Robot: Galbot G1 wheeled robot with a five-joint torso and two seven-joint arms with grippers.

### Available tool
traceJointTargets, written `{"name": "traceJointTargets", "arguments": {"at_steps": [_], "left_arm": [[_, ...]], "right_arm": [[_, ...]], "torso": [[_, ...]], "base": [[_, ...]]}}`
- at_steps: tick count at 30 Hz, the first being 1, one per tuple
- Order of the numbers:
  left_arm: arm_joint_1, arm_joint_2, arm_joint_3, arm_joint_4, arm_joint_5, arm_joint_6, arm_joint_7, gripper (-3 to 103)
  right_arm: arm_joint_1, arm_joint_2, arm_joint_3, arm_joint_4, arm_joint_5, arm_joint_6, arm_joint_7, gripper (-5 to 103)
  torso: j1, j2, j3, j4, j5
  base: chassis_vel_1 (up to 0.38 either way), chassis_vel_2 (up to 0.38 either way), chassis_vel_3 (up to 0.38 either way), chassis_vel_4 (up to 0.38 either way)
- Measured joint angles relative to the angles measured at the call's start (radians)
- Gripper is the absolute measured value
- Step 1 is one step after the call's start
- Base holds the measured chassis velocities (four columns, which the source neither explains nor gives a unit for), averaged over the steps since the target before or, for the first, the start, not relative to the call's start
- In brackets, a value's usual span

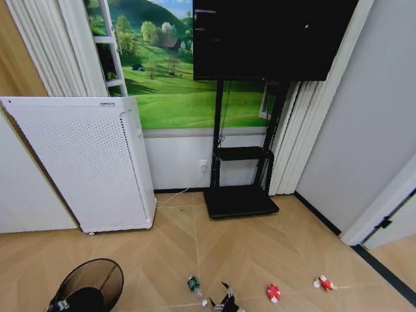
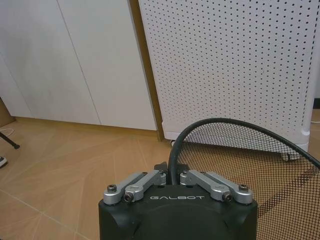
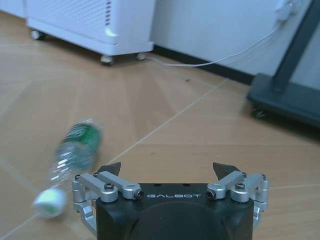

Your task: Pick up the trash bin and place the garbage on the floor into it.

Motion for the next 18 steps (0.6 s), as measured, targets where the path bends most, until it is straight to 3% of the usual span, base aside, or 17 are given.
{"name": "traceJointTargets", "arguments": {"at_steps": [7,18], "left_arm": [[-0.015,0.001,0.013,0.007,0.005,0.004,-0.003,6],[-0.016,0.002,0.014,0.008,0.006,0.005,-0.004,6]], "right_arm": [[0.048,-0.039,-0.001,0.03,0.105,0.009,-0.009,100],[0.103,-0.063,0.015,0.047,0.168,0.05,-0.035,100]], "torso": [[0.0,0.0,0.0,0.0001,-0.0001],[0.0,0.0,0.0,0.0001,-0.0003]], "base": [[0.0,0.0,0.0,0.0],[0.0,0.0,0.0,0.0]]}}
